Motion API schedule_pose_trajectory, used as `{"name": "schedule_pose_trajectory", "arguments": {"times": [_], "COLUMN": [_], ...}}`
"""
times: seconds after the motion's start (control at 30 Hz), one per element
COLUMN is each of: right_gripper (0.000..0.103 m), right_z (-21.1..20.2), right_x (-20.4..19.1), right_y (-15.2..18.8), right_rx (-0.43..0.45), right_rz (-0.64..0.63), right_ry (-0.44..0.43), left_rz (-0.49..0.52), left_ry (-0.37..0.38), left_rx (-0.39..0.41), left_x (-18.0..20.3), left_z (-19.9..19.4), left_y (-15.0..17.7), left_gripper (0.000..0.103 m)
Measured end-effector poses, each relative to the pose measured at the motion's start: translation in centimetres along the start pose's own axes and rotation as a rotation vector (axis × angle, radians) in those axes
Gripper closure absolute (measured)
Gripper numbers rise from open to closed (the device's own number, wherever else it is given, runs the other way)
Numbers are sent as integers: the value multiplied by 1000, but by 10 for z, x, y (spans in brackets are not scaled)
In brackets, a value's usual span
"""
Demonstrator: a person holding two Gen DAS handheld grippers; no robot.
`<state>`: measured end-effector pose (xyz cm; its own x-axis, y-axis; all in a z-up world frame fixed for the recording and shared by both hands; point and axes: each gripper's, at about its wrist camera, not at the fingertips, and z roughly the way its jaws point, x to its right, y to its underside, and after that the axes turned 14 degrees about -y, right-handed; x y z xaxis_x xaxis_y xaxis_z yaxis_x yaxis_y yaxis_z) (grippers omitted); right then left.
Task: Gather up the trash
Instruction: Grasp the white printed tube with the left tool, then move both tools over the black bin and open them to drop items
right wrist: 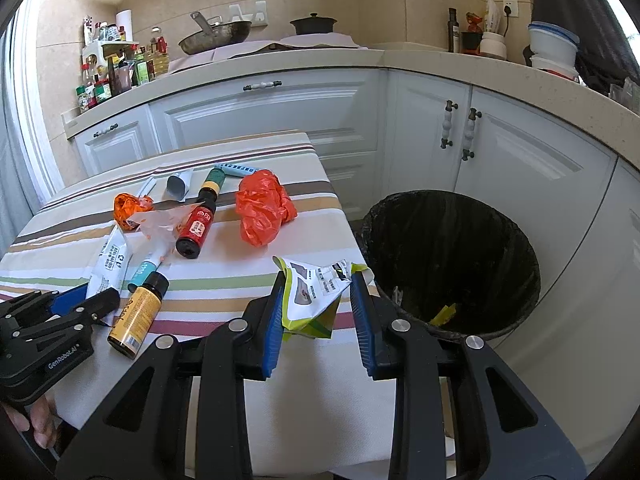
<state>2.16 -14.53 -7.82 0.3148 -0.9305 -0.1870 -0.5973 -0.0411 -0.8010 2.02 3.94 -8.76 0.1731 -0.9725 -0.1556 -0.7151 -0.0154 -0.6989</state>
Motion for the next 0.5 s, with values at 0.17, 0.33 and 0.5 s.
{"name": "schedule_pose_trajectory", "arguments": {"times": [0.17,0.33,0.5], "right_gripper": [73,73,73], "right_z": [-1,-2,-6], "right_x": [-1,-2,-2], "right_y": [0,0,-3], "right_rx": [2,4,16], "right_rz": [-3,-7,-8], "right_ry": [1,0,3], "left_rz": [-8,-10,-7], "left_ry": [-5,-14,-20], "left_rx": [29,45,94], "left_x": [-5,-9,-10], "left_z": [-6,-11,-25], "left_y": [-3,-3,-8], "left_gripper": [88,91,93]}}
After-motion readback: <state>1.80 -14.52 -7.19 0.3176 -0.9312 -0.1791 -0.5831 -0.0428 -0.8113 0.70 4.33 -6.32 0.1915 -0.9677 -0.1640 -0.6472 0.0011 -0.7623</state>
